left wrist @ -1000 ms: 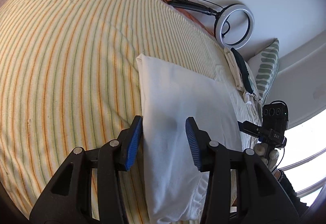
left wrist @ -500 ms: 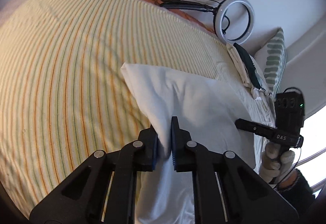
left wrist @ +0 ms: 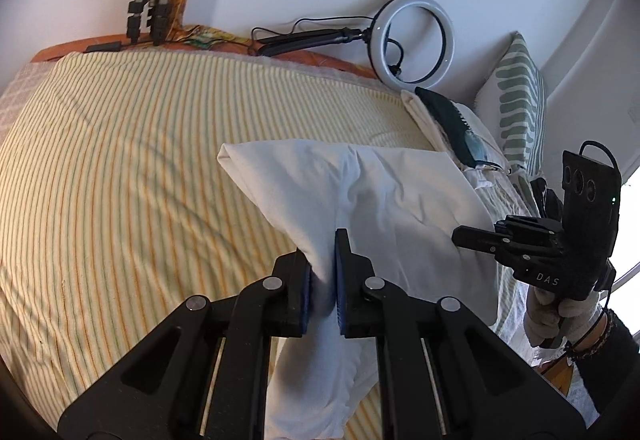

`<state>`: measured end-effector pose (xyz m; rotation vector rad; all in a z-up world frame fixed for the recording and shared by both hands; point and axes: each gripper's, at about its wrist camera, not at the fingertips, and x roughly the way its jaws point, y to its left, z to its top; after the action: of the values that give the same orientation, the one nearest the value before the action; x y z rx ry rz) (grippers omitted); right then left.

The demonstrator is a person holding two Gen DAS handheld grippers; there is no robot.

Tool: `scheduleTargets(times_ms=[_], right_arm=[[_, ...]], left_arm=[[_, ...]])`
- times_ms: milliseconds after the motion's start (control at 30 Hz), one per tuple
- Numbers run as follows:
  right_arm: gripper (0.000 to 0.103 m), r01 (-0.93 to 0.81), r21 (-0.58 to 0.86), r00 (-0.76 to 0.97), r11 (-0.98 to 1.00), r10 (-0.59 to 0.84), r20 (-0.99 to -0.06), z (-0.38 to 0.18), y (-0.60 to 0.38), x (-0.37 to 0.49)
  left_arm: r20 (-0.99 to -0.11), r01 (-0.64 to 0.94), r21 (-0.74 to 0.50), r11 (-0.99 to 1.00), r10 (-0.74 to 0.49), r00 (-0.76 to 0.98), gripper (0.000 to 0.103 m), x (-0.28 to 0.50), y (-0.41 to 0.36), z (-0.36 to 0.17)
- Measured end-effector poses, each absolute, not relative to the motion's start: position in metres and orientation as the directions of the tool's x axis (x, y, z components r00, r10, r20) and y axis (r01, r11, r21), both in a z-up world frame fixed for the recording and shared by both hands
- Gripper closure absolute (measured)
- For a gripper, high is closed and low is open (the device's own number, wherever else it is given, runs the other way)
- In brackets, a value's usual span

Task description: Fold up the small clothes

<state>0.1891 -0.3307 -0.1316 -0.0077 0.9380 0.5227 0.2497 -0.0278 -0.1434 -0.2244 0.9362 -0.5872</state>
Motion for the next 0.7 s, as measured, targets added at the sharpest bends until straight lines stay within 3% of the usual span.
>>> scheduleTargets(times_ms=[367, 700], right_arm=[[0.094, -0.38, 0.058, 0.579, 0.923, 0.287, -0.763, -0.096, -0.385, 0.187], [0.094, -0.29, 0.045, 0.642, 0.956, 0.229, -0.732, -0.078, -0.478, 0.209]], left_arm=[[-0.655, 0.455, -0.429, 0.78, -0.616, 0.438, 0.095, 0.261, -0.109, -0.123], [-0.612, 0.553, -0.427, 0.716, -0.679, 0.406, 0.095, 0.296, -0.213, -0.101]])
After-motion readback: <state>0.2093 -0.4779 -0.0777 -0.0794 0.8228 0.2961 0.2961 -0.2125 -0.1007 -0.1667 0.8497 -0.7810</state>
